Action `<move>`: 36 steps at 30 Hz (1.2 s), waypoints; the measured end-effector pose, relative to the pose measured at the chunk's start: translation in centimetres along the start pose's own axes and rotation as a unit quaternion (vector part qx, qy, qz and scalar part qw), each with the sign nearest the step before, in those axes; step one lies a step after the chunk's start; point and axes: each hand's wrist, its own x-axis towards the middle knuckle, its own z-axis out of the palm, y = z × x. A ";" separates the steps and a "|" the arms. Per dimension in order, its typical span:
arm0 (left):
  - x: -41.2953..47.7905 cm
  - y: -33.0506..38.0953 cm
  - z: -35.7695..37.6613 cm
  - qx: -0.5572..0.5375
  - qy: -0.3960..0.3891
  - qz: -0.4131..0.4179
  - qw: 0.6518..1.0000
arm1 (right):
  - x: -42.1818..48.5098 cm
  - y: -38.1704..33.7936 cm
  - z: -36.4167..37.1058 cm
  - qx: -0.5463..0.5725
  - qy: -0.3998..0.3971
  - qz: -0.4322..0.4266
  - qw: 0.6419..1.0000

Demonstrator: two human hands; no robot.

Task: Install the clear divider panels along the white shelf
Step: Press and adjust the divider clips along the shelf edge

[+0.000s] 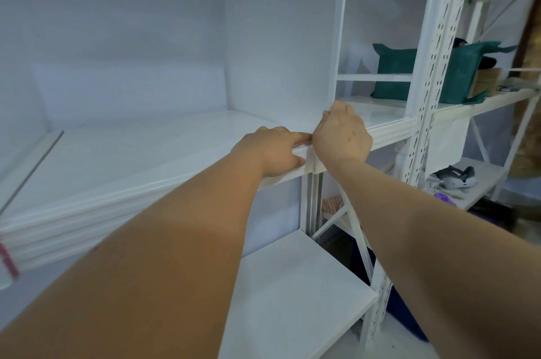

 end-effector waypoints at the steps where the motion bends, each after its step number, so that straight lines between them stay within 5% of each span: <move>1: 0.0 0.1 0.0 0.003 -0.004 0.000 1.000 | 0.1 -0.1 -0.2 0.009 -0.006 0.005 1.000; 14: 0.0 0.3 -0.2 0.004 -0.004 -0.009 1.000 | 0.2 -0.2 -1.4 0.011 -0.050 0.013 0.999; 36: -0.9 0.5 0.3 0.063 0.009 0.018 0.998 | -1.2 -0.4 -0.5 0.035 0.016 0.038 0.999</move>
